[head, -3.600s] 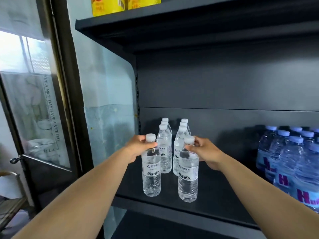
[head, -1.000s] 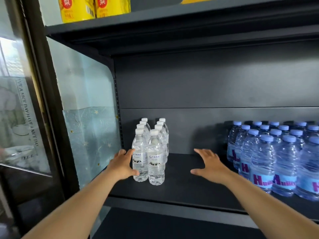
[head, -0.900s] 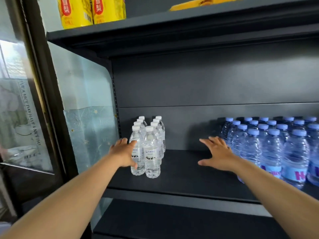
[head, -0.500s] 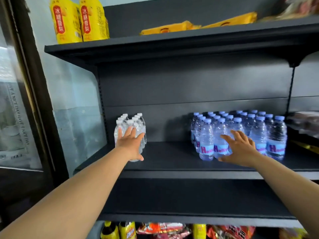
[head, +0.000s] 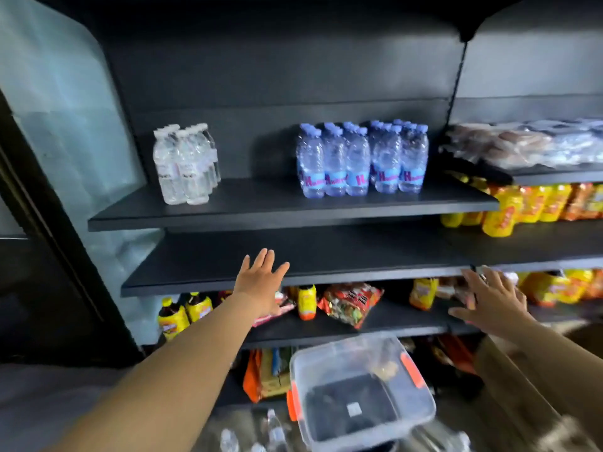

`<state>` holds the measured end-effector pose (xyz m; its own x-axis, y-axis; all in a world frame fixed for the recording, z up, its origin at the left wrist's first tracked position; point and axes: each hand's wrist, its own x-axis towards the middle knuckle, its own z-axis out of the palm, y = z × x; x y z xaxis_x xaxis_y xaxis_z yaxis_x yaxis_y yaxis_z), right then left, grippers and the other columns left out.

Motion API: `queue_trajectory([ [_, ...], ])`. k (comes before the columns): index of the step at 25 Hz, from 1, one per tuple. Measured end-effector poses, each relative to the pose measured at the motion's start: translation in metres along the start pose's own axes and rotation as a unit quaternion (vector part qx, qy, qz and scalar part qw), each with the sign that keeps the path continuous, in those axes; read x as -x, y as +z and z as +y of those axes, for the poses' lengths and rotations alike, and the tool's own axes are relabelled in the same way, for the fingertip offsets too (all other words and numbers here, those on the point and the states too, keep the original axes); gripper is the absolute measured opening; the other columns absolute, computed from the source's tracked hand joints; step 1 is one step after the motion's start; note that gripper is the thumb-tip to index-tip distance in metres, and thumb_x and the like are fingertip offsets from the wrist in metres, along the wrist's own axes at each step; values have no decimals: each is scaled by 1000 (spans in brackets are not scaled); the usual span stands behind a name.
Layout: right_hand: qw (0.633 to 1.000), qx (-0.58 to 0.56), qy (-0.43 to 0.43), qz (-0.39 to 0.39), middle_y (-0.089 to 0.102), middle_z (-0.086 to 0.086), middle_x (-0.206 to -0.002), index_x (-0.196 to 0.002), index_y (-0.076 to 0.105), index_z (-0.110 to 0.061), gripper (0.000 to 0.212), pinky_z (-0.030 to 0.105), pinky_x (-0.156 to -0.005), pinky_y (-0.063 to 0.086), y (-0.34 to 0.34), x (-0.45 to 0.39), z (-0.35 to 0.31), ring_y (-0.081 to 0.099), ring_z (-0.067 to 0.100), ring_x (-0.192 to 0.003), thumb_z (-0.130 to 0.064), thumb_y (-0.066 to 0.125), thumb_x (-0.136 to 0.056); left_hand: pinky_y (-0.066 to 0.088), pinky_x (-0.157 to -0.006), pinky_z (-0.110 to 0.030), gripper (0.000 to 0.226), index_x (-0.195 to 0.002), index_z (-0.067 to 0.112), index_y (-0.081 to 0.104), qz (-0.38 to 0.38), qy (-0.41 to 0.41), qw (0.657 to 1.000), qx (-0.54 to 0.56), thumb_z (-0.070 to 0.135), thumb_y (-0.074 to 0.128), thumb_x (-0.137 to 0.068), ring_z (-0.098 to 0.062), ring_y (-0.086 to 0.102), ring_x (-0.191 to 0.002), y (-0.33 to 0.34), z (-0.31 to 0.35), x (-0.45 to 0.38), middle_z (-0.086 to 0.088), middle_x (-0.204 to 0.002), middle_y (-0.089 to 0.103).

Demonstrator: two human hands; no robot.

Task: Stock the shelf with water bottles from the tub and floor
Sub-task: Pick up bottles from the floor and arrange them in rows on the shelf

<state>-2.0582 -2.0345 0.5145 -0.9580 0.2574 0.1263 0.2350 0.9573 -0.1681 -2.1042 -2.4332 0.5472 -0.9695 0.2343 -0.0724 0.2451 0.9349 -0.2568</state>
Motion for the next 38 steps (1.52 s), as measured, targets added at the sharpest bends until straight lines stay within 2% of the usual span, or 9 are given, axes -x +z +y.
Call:
queue_trajectory([
  [7,994,5,71,-85,13,3,-155,-149,14,-30,92,41,-116,20,58,73,120,8,26,-145,-56,65,-77,8,-118,-48,98,-150,24,7,-17,87,995,50,51,67,-77,-30,-1,-146,54,150,9,-14,-158,0],
  [12,986,-40,55,-152,6,2,-158,-149,10,-33,92,44,-115,16,117,94,189,3,27,-146,-54,64,-79,8,-116,-45,96,-150,25,5,-90,95,987,92,54,62,-79,-27,1,-146,120,265,13,-13,-158,0],
  [14,981,-53,45,-183,4,2,-159,-150,9,-32,92,46,-115,15,150,98,222,1,27,-146,-55,63,-80,21,-112,-48,101,-149,22,18,-82,83,983,140,57,70,-69,-31,18,-144,149,317,19,-17,-154,17],
  [17,970,-97,33,-220,9,3,-158,-150,12,-31,90,42,-115,16,208,107,272,6,25,-146,-53,63,-80,52,-80,-49,112,-125,13,54,-136,10,967,216,59,86,-29,-39,61,-109,208,391,32,-23,-124,57],
  [19,960,-135,36,-244,13,3,-157,-149,15,-30,86,38,-114,17,249,118,304,9,23,-145,-51,64,-80,50,-86,-48,109,-131,12,52,-161,-28,954,251,56,87,-37,-40,57,-114,249,433,47,-24,-129,53],
  [22,943,-173,71,-276,17,0,-156,-148,17,-30,84,32,-113,18,323,140,356,12,20,-144,-46,66,-81,29,-110,-40,101,-148,20,25,-202,-86,927,305,54,74,-66,-31,28,-140,317,505,68,-16,-151,27],
  [28,892,-251,189,-327,32,1,-149,-147,27,-25,84,33,-108,30,495,195,426,31,22,-136,-37,73,-77,21,-115,-29,102,-149,25,7,-280,-74,885,365,56,67,-73,-19,18,-143,487,641,110,-6,-155,19],
  [32,875,-288,238,-309,35,2,-147,-145,30,-20,82,20,-99,25,612,216,460,35,20,-135,-27,75,-77,22,-114,-29,101,-148,18,19,-310,-74,848,425,47,75,-70,-22,26,-141,591,727,121,-9,-152,28],
  [38,835,-357,247,-338,48,-1,-140,-138,41,-29,69,30,-99,41,728,221,499,47,17,-127,-18,74,-78,29,-112,-30,95,-144,14,32,-299,-6,817,493,29,82,-64,-19,34,-136,685,824,105,-5,-148,36],
])
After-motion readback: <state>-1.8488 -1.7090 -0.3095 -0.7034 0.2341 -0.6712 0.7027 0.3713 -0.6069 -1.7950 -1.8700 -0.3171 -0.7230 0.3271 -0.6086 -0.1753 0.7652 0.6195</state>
